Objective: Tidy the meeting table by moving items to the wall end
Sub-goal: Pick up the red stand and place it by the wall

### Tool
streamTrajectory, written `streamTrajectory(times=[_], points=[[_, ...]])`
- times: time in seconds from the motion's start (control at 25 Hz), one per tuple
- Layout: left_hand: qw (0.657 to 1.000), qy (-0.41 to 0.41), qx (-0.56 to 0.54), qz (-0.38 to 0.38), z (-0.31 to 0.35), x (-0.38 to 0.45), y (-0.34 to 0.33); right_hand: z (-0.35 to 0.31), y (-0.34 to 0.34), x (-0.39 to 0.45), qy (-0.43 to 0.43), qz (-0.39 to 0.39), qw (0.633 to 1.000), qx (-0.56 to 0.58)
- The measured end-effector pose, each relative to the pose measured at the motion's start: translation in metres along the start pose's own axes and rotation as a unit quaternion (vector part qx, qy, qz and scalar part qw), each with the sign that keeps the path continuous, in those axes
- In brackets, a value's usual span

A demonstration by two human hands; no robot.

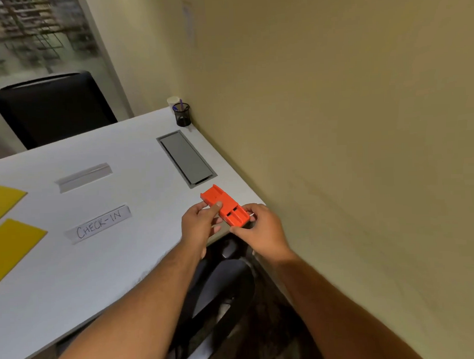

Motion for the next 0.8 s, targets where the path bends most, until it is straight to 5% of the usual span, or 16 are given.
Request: streamTrajectory(times=[0.28,0.6,0.8], points=[[0.998,-0.019,0.047,0.029,0.034,0.068,-0.035,0.047,-0.014,0.067,-0.002,0.044,0.999,-0.031],[0.982,0.028,0.158,0.103,0.031,0.152,-0.038,0.18,-0.058,0.153,-0.178,0.017,0.983,-0.048],[0.97,0.03,0.21,0.116,0.023,0.181,-0.044,0.223,-0.09,0.168,-0.212,0.015,0.975,-0.065]])
Point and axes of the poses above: each hand's wrist, its own x-axis towards the middle knuckle, its own y-axis out of the back of the hand, z = x × y, the point moved 8 cm from there along x, towards the middle knuckle, and after that the axes turned 13 degrees about y, right-handed, at the moved point
